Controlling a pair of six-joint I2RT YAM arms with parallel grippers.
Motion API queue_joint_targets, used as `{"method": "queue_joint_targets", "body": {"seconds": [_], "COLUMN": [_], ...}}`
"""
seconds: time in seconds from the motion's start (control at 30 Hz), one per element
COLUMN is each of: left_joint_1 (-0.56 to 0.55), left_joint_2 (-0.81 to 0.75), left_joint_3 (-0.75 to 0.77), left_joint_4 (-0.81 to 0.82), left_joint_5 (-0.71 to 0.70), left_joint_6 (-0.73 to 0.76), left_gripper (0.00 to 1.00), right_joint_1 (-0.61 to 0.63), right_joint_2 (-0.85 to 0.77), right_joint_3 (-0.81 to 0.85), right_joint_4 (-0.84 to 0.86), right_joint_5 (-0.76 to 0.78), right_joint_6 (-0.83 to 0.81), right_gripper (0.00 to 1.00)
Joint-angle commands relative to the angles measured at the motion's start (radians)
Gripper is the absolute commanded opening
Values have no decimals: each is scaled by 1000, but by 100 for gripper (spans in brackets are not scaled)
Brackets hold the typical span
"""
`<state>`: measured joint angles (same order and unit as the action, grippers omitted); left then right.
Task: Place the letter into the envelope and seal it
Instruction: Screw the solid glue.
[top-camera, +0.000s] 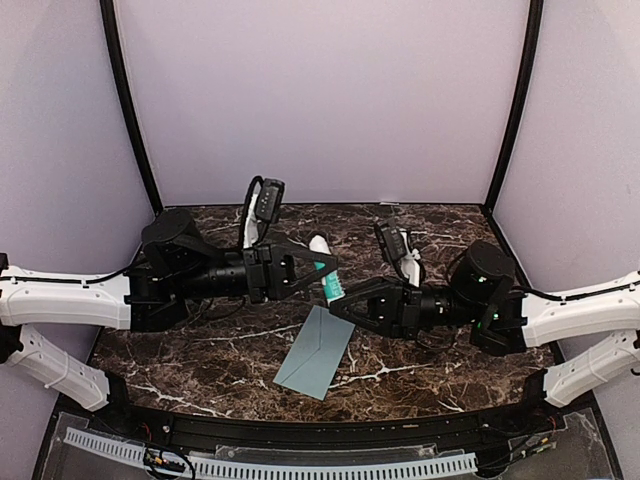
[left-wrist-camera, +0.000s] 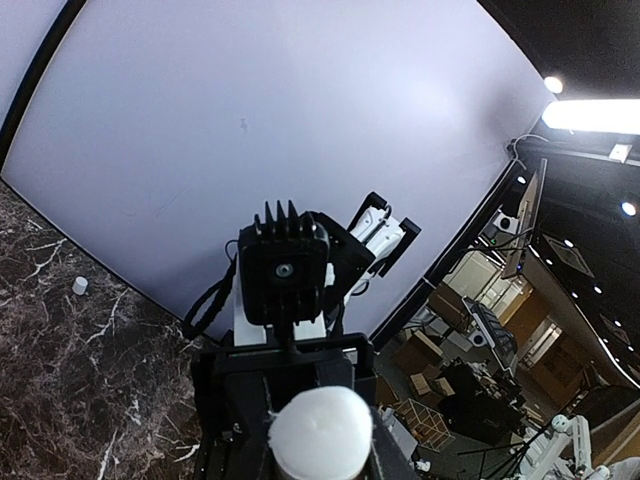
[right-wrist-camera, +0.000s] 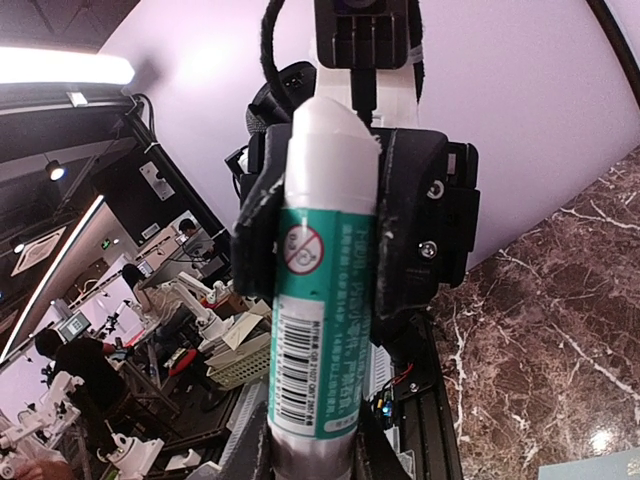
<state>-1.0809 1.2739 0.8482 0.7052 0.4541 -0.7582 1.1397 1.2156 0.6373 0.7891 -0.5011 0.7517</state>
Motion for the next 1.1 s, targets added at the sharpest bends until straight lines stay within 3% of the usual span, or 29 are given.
{"method": "queue_joint_targets", "body": {"seconds": [0.0,0.2,0.47,0.77,1.07], "left_joint_1": [-2,-4,-3,-2,-1], "left_joint_2": [-23,-43,-82,-59,-18], "left_joint_3": [18,20,16,1,6], "left_joint_4": [43,-32,-280,-344,-398], "left_joint_5": [29,-4,-215,-400,-485], "left_joint_6": [10,81,195,109,30], "left_gripper": [0,0,0,0,0], "right_joint_1": [-5,-7,-4,36,95], "right_joint_2": [6,-6,9,174,304], "right_joint_3": [16,20,110,351,493], "right_joint_4": [63,-28,-317,-645,-824], "right_joint_5": [-6,74,288,641,920], "right_joint_6": [-1,-22,-113,-163,-125], "right_gripper": [14,6,4,1,2]}}
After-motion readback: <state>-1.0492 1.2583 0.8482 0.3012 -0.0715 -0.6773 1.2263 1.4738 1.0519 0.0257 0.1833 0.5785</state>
